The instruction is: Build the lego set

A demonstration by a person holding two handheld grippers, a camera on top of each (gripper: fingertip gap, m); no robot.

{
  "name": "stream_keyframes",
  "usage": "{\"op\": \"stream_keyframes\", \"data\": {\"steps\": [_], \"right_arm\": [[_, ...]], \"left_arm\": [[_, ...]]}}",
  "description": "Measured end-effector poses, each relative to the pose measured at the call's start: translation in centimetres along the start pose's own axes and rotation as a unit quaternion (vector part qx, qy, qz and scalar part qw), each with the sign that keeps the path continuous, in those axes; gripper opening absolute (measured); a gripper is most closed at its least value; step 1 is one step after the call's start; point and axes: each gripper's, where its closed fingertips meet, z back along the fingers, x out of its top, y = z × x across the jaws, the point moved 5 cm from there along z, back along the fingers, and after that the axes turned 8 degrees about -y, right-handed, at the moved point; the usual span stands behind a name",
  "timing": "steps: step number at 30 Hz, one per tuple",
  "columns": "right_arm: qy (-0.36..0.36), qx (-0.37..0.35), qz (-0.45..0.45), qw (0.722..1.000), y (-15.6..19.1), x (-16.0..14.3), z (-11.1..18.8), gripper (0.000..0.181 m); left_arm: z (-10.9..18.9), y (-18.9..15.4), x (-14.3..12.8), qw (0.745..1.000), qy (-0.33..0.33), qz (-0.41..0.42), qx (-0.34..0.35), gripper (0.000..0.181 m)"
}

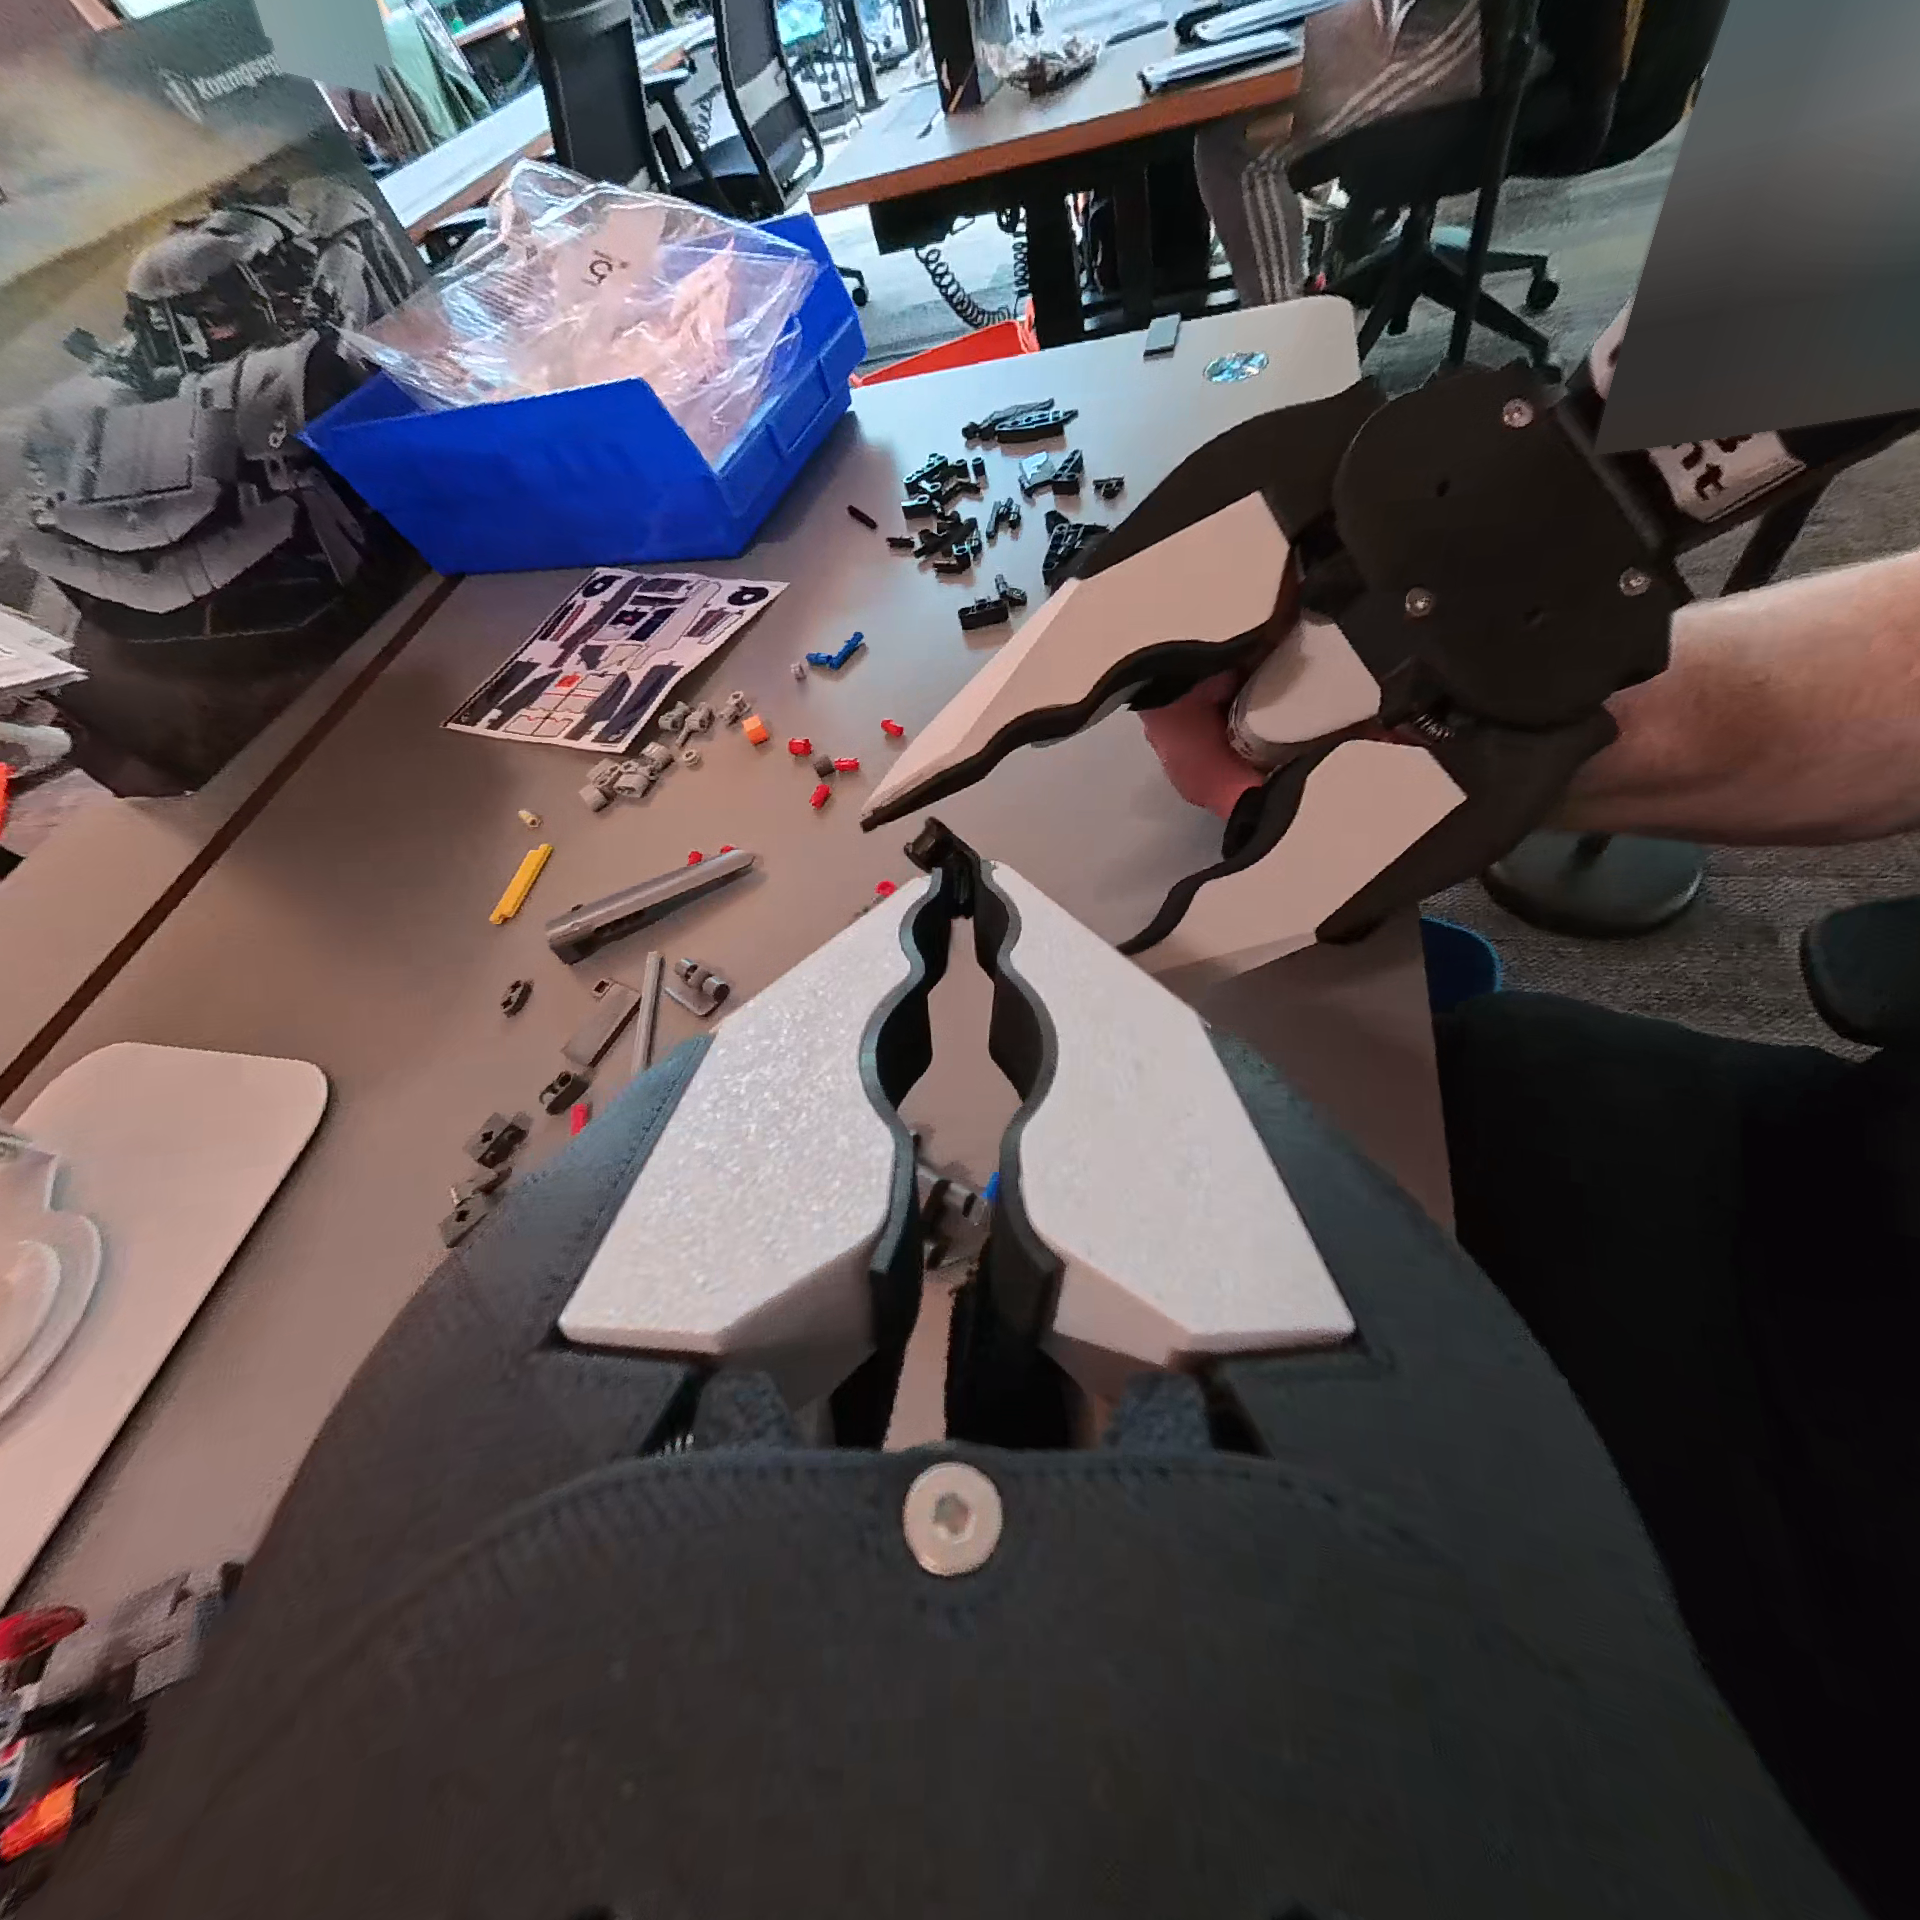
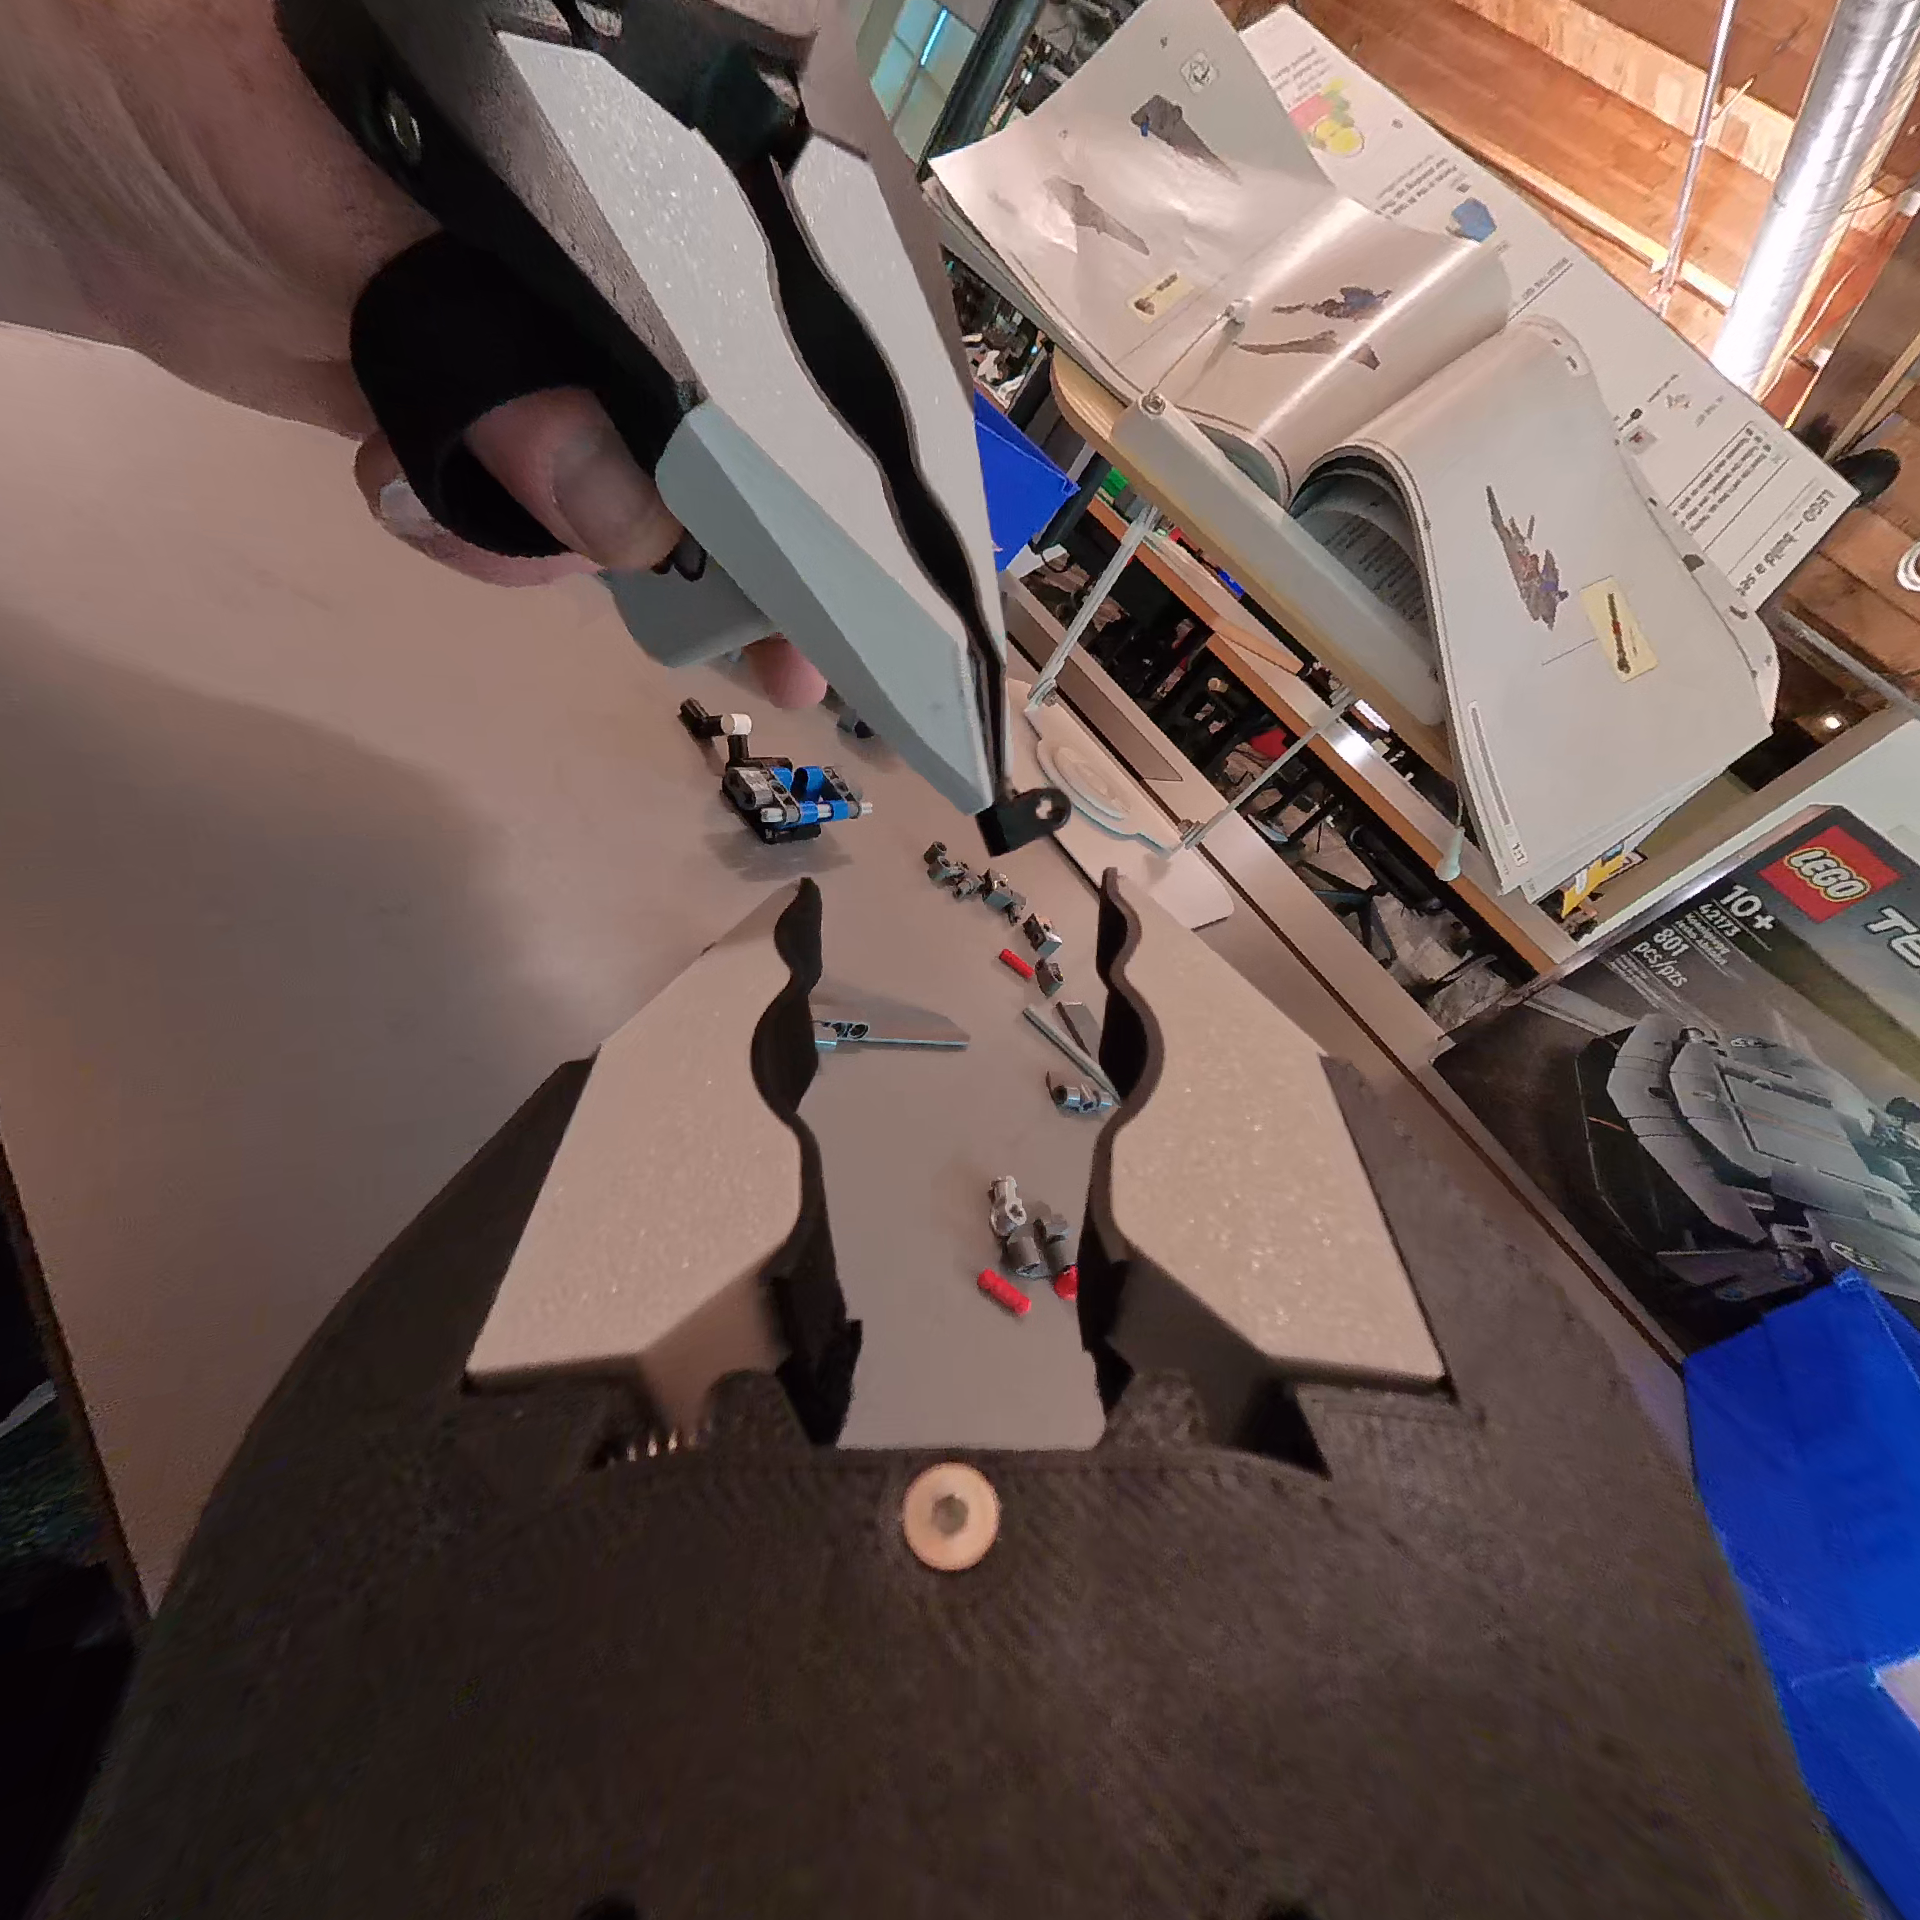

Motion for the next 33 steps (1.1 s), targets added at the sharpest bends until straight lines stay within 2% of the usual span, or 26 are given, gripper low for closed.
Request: {"op": "stream_keyframes", "data": {"steps": [10, 14, 18, 26, 33], "right_arm": [[0.000, -0.015, 0.023, 1.000, 0.0, 0.2, 0.0, 0.043], [-0.002, -0.031, 0.050, 0.998, 0.0, 0.3, 0.2, 0.031], [-0.002, -0.025, 0.070, 0.997, -0.3, 0.3, 0.4, 0.027], [0.013, -0.029, 0.069, 0.997, -3.4, -0.5, 1.5, 0.029], [0.007, -0.002, 0.100, 0.995, -1.8, -0.1, 0.7, 0.031]], "left_arm": [[-0.7, -0.5, -0.2, 0.999, -0.017, 0.029, -0.023, 0.001], [-0.9, -0.6, -0.5, 0.999, -0.004, 0.031, -0.032, 0.001], [-0.9, -0.4, -0.8, 0.999, 0.024, 0.012, -0.035, 0.001], [-0.4, 1.4, 0.1, 0.999, 0.039, -0.029, 0.004, 0.001], [-1.1, 0.6, -0.6, 0.998, 0.048, -0.030, -0.013, 0.002]]}}
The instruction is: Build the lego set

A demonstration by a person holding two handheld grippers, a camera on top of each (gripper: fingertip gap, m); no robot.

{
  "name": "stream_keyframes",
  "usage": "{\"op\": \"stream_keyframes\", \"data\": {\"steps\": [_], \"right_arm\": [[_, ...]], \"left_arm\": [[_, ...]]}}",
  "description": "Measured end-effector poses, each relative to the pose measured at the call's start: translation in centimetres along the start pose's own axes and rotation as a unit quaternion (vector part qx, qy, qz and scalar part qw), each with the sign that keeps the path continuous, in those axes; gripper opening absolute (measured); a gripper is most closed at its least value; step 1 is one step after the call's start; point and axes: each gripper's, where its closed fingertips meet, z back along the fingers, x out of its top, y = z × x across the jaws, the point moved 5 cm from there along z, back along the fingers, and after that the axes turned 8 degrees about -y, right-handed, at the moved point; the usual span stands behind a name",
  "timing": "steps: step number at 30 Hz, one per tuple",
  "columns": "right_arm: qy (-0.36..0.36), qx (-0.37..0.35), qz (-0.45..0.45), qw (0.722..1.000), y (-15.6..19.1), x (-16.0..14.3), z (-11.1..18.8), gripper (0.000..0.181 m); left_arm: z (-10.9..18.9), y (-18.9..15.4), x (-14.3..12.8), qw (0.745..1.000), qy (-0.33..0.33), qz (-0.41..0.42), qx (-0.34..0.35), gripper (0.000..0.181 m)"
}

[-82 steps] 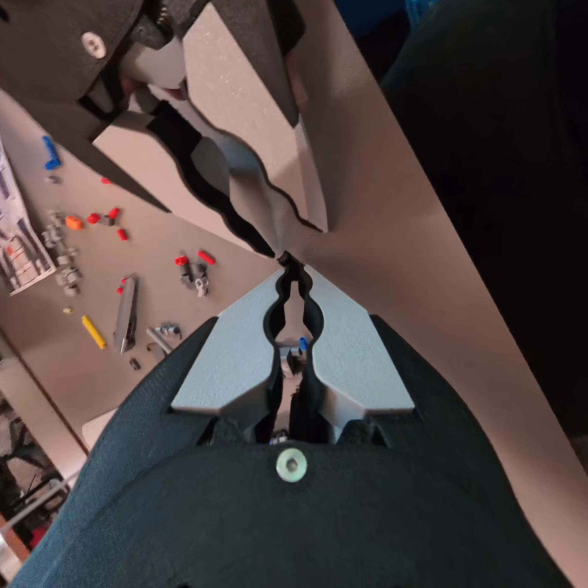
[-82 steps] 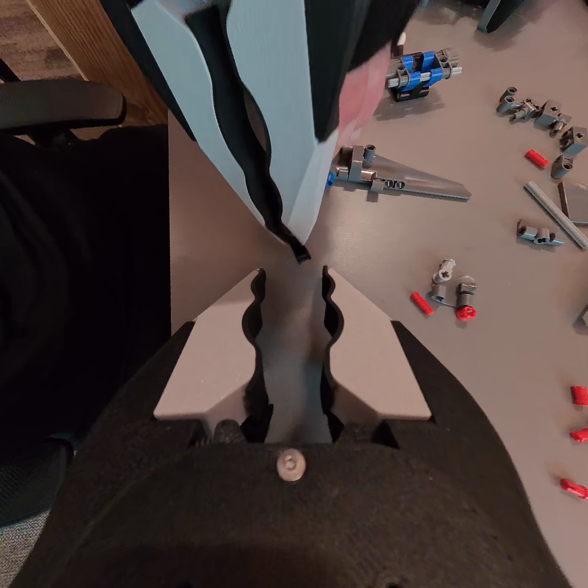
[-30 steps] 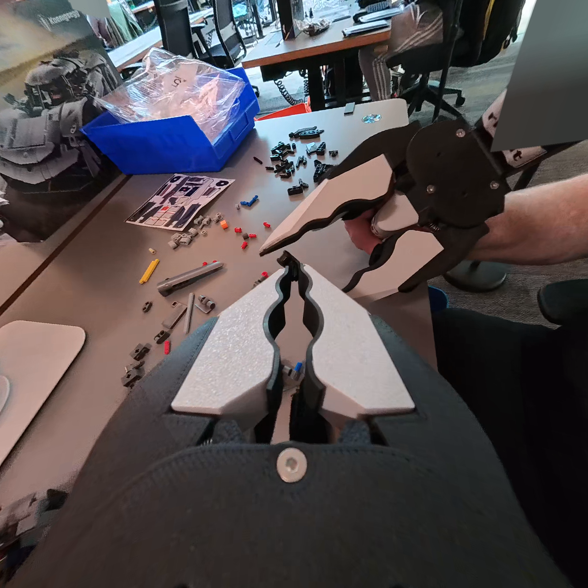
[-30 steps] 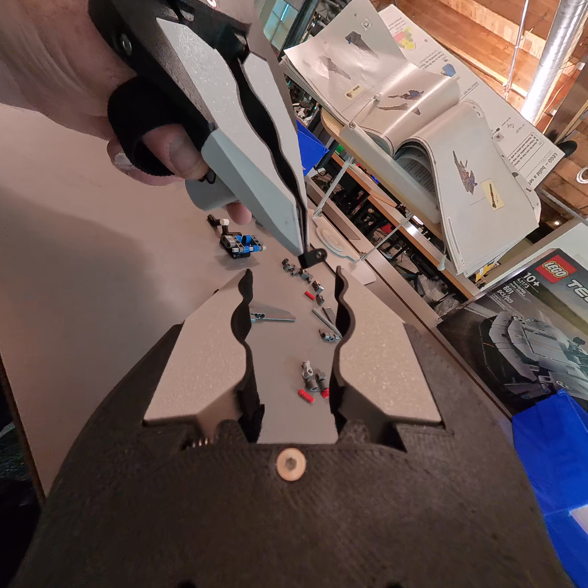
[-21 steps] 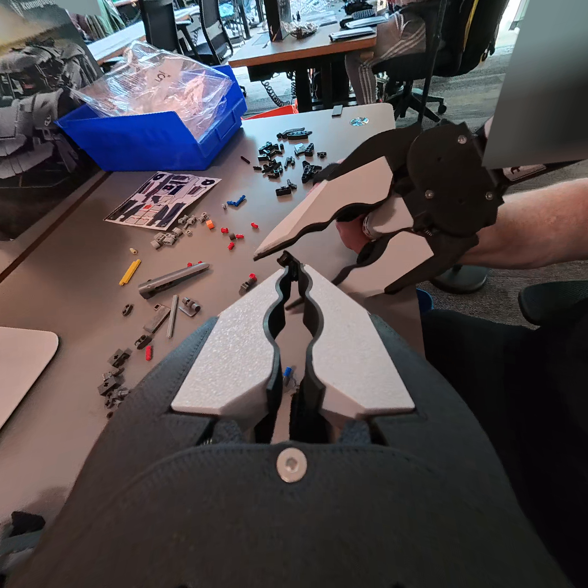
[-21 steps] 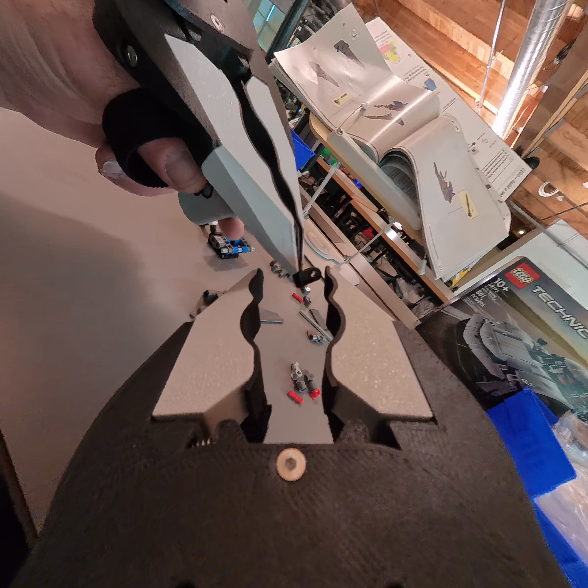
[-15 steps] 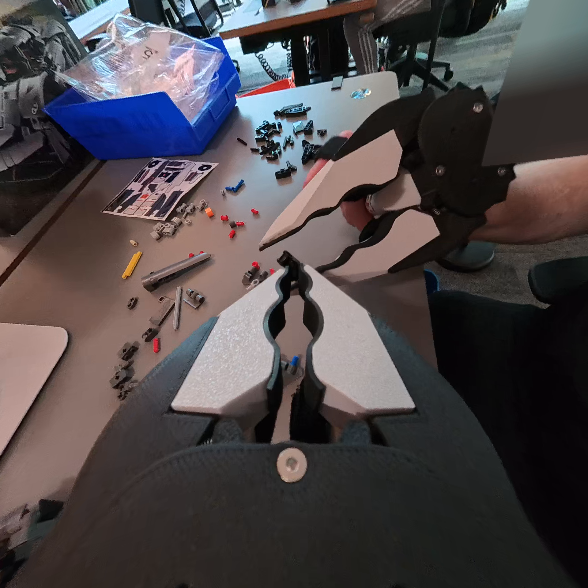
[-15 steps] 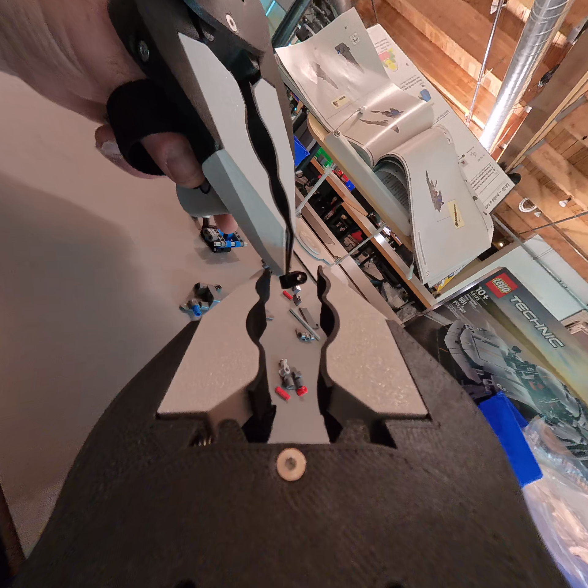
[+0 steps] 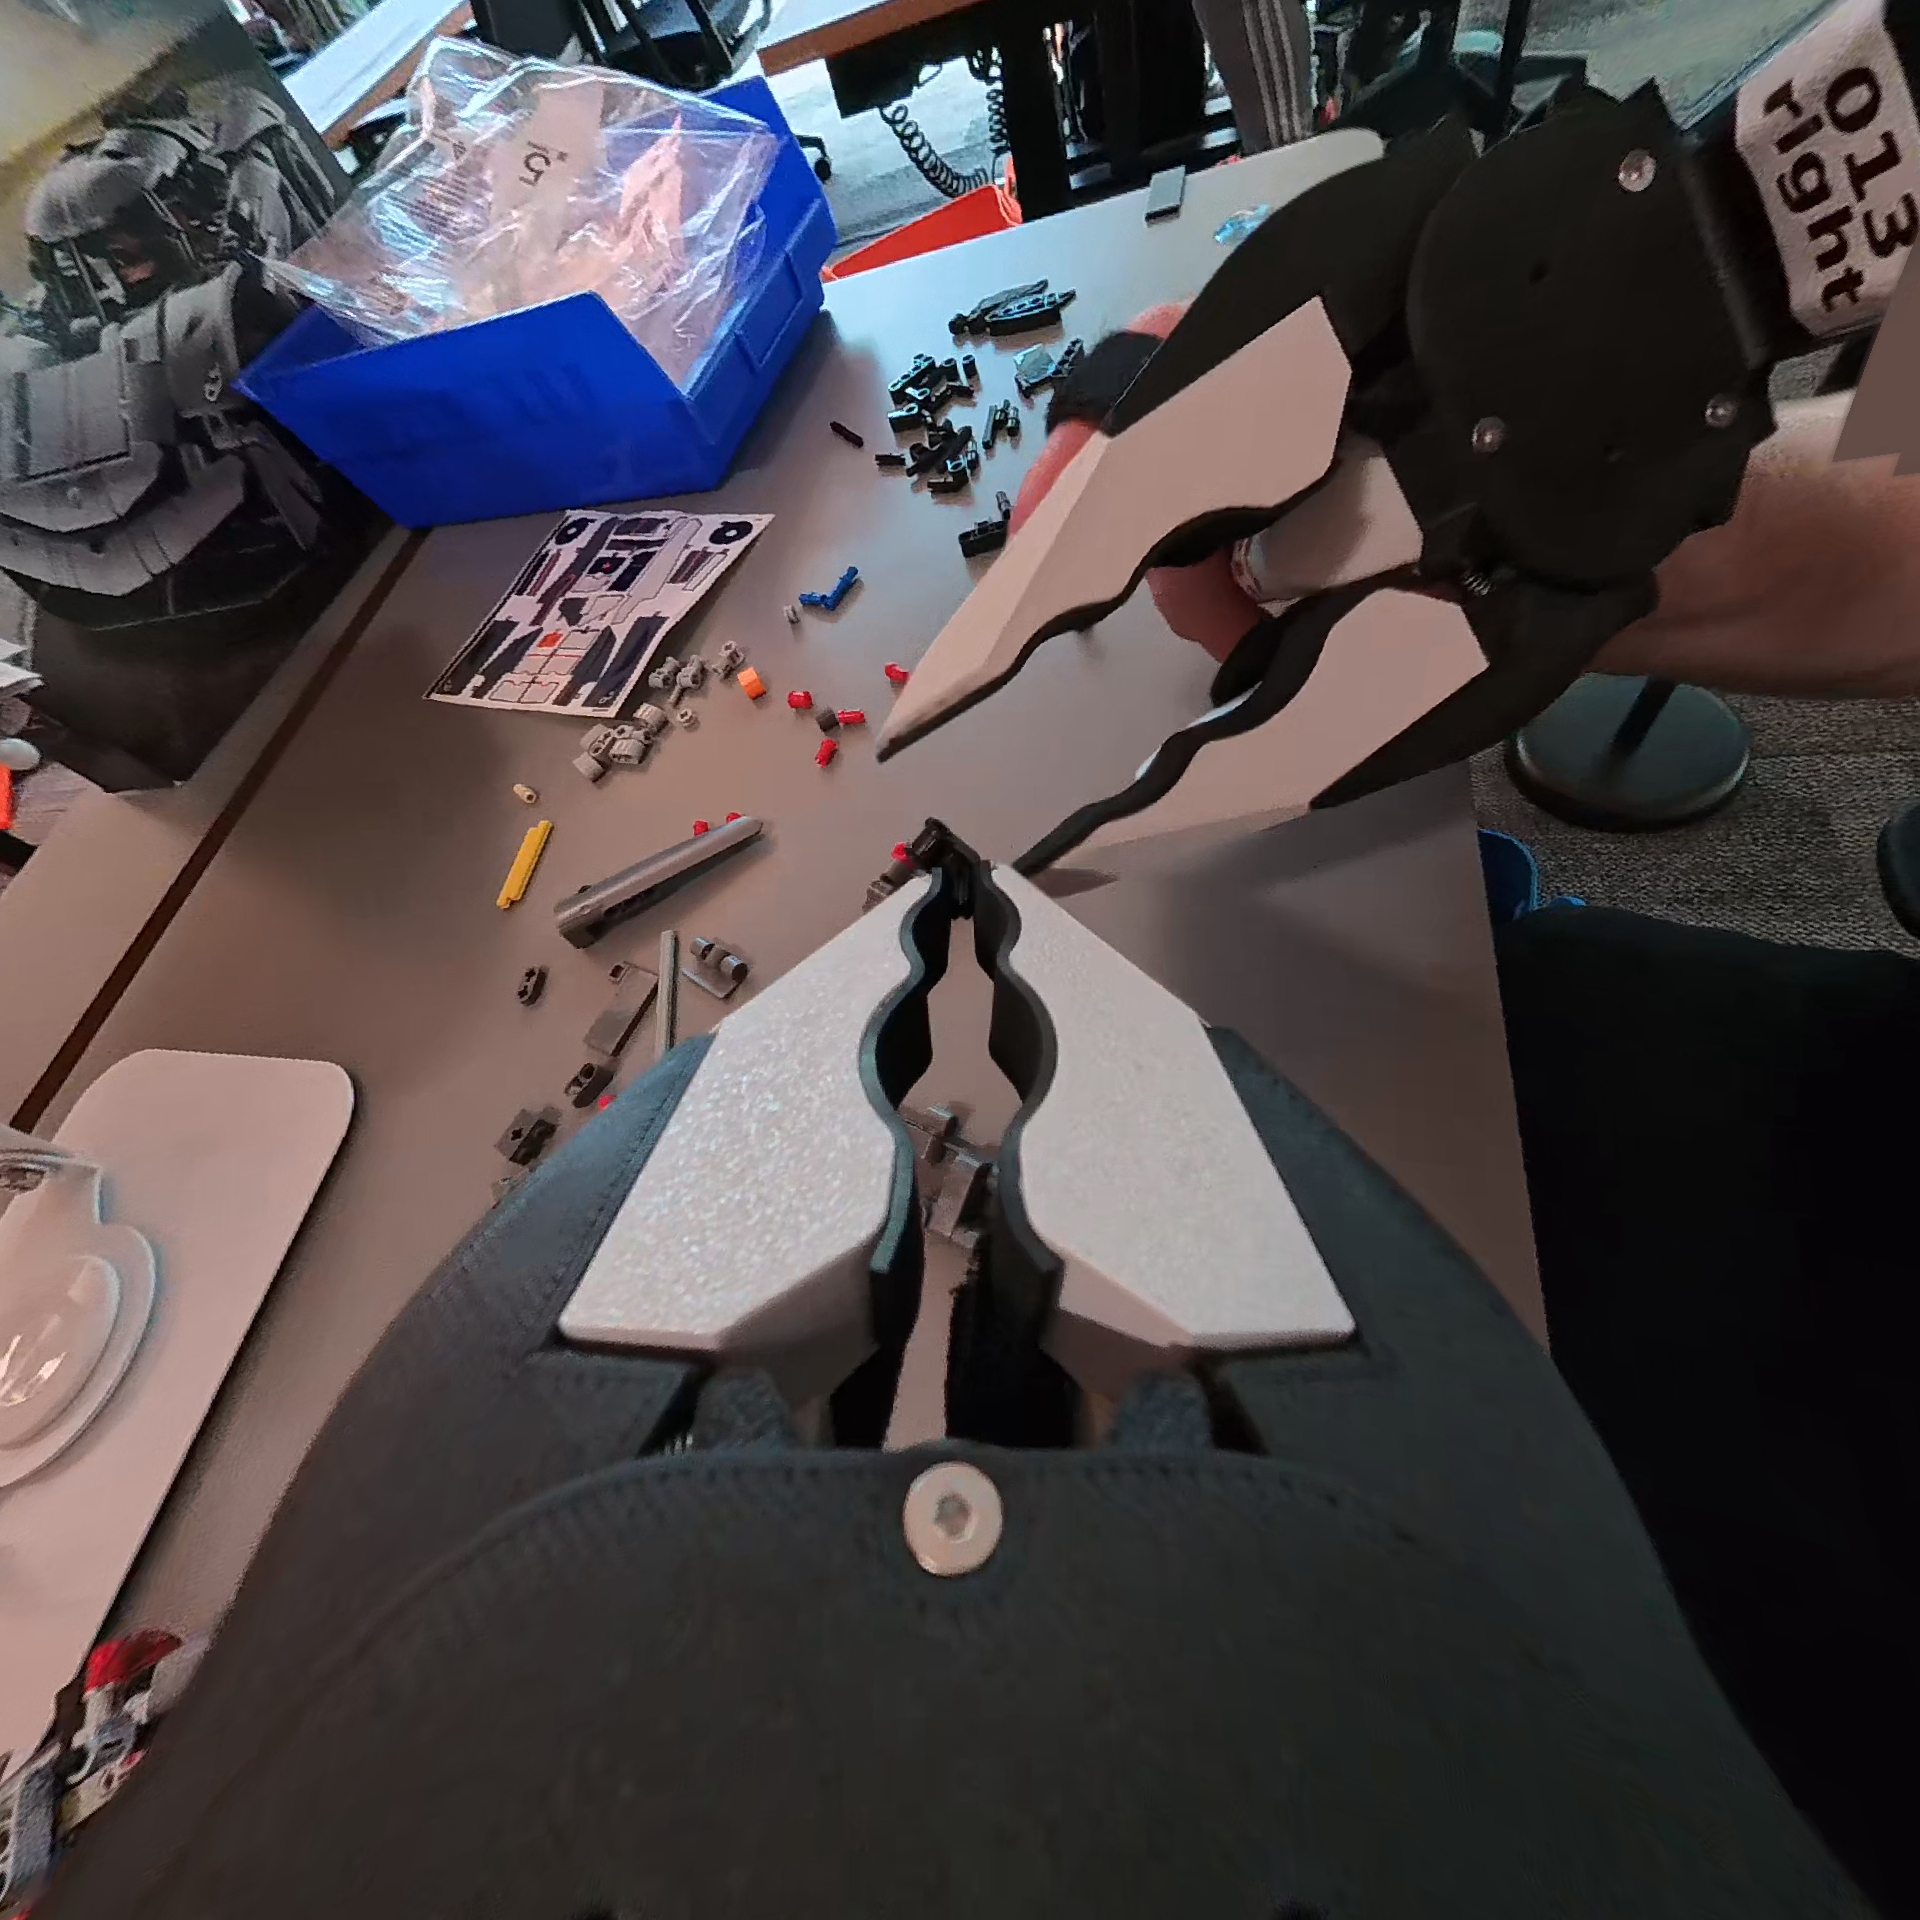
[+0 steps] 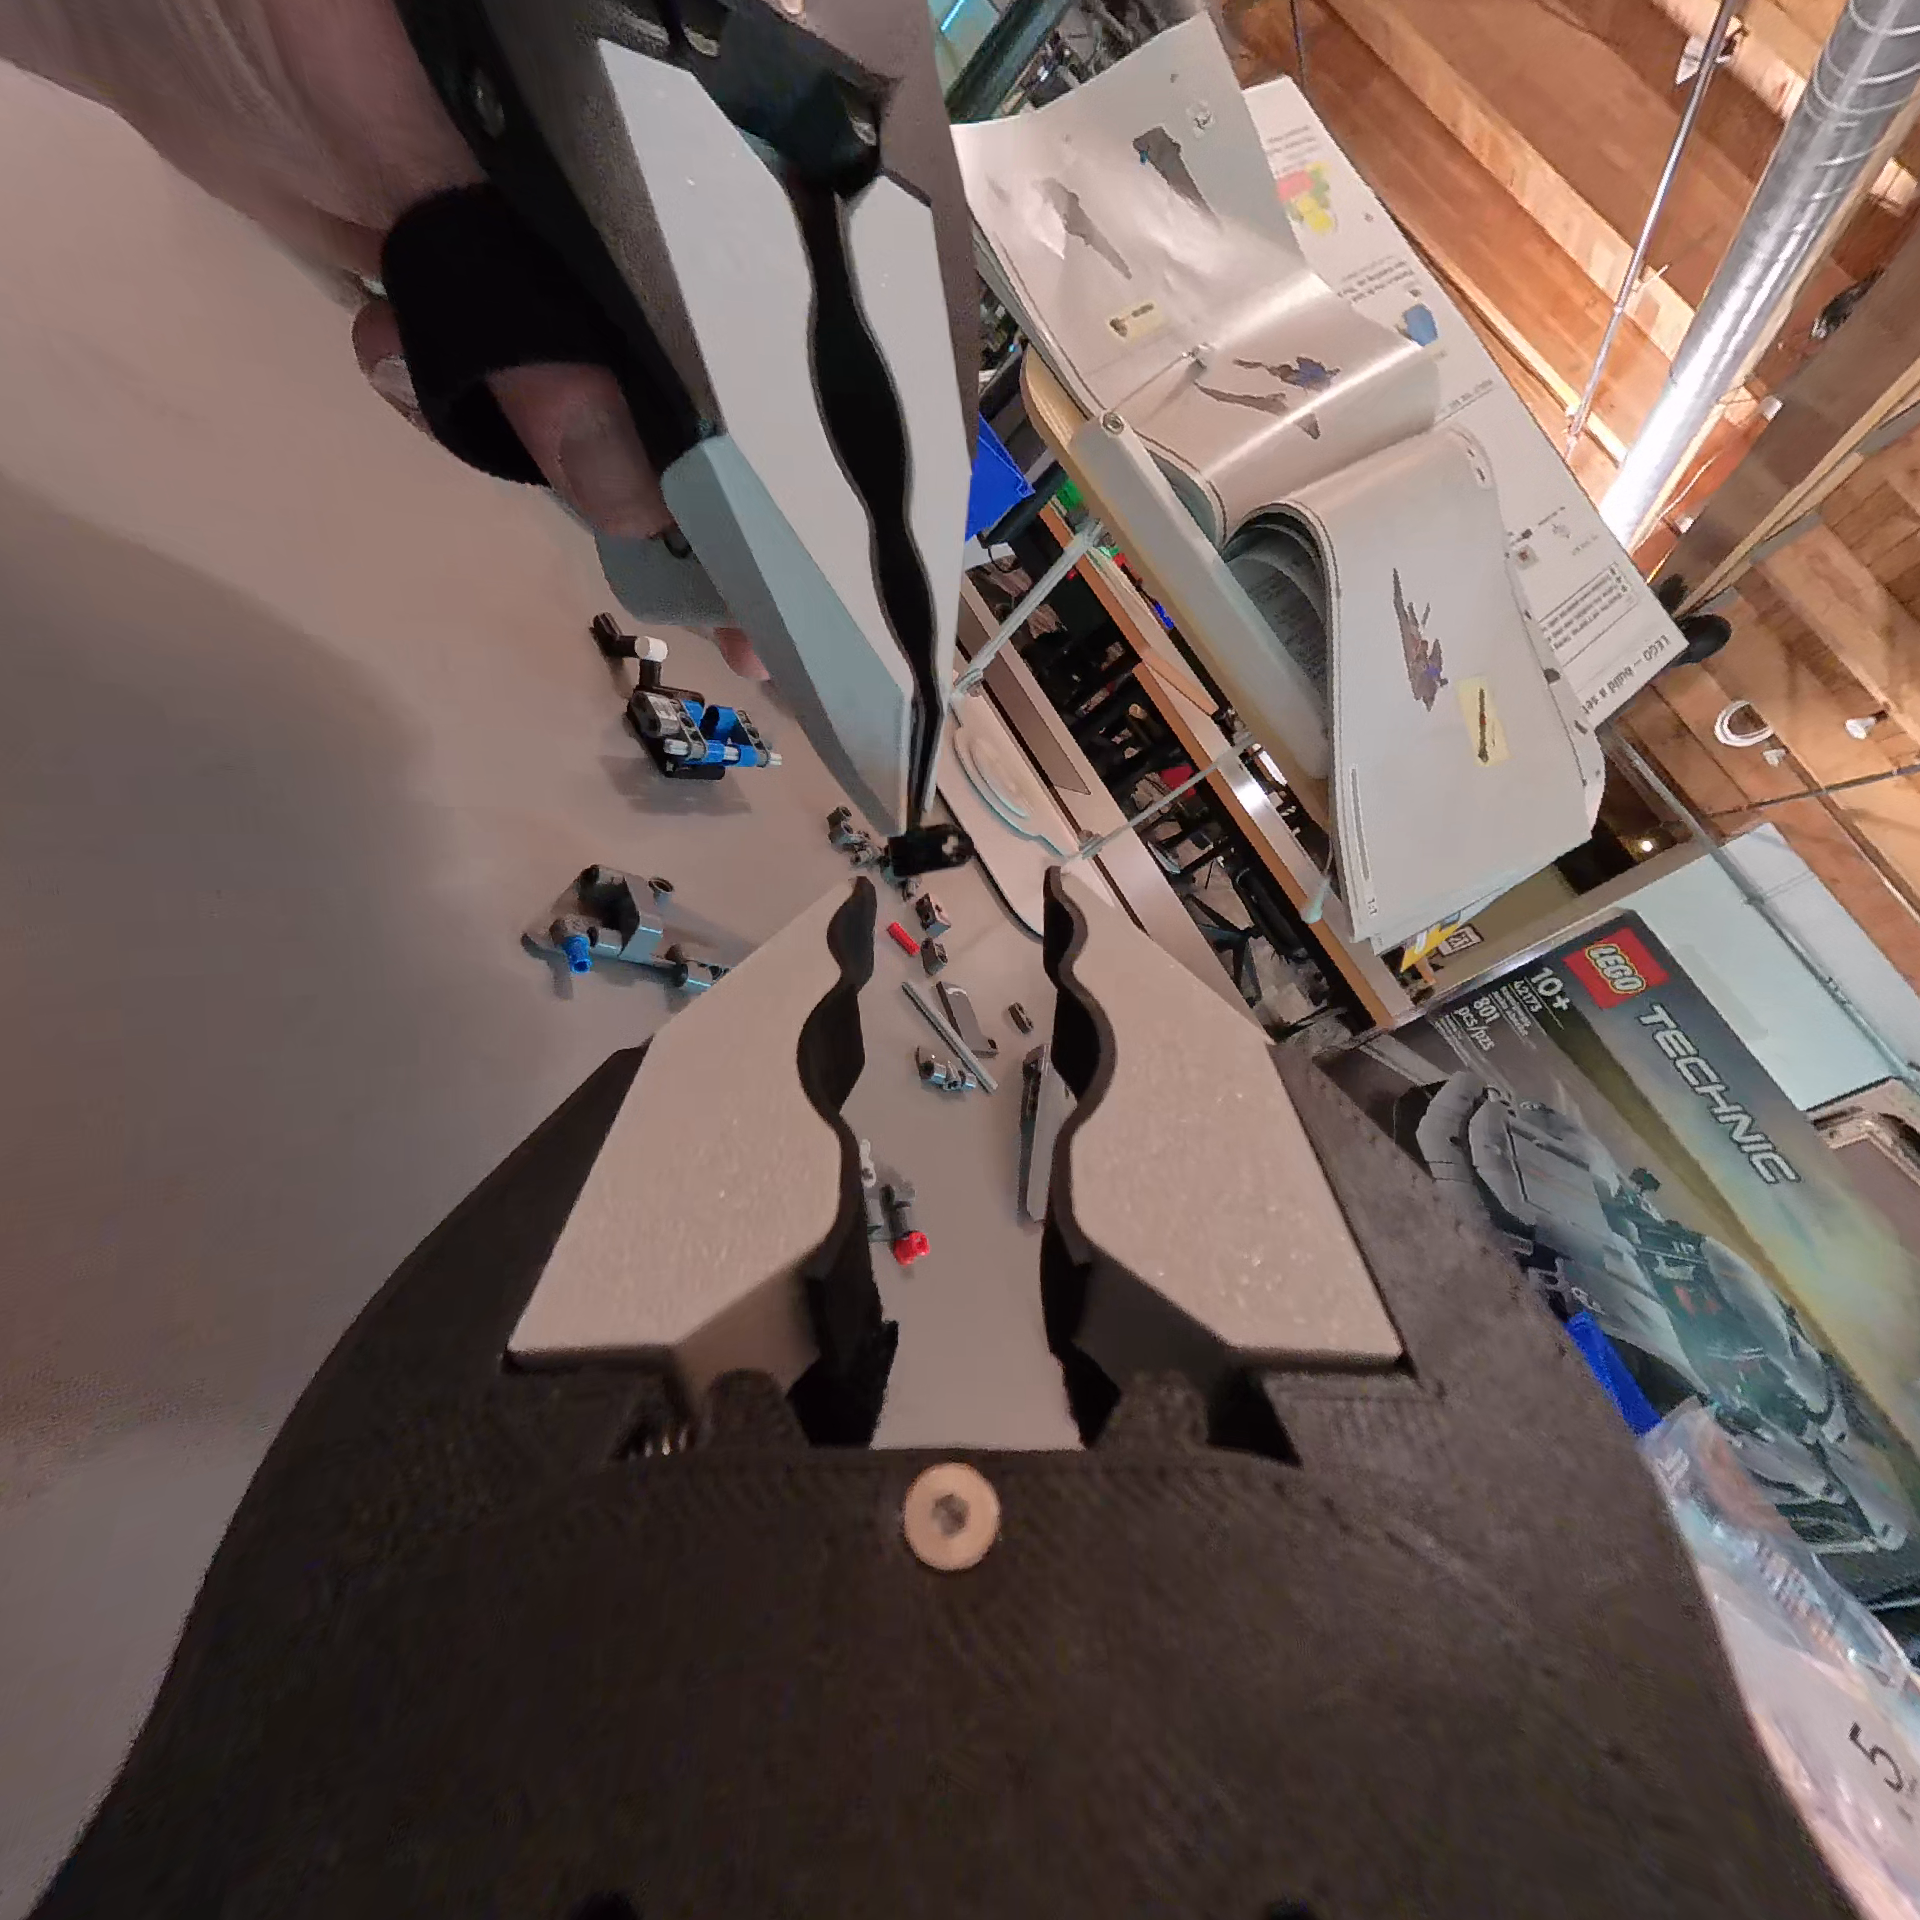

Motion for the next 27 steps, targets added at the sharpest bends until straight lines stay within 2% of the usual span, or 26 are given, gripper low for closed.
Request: {"op": "stream_keyframes", "data": {"steps": [7, 12, 27], "right_arm": [[0.006, 0.001, 0.027, 1.000, 0.41, 0.23, -0.46, 0.026], [0.007, 0.009, 0.036, 0.999, 0.67, 0.28, -0.66, 0.016], [0.011, 0.019, 0.026, 0.999, 0.62, 0.27, -0.73, 0.014]], "left_arm": [[-0.27, -0.46, 0.19, 1.000, 0.005, -0.002, -0.015, 0.002], [-0.30, -0.47, 0.27, 1.000, 0.005, -0.003, -0.017, 0.001], [-0.17, -0.46, 0.22, 1.000, -0.004, -0.003, -0.003, 0.004]]}}
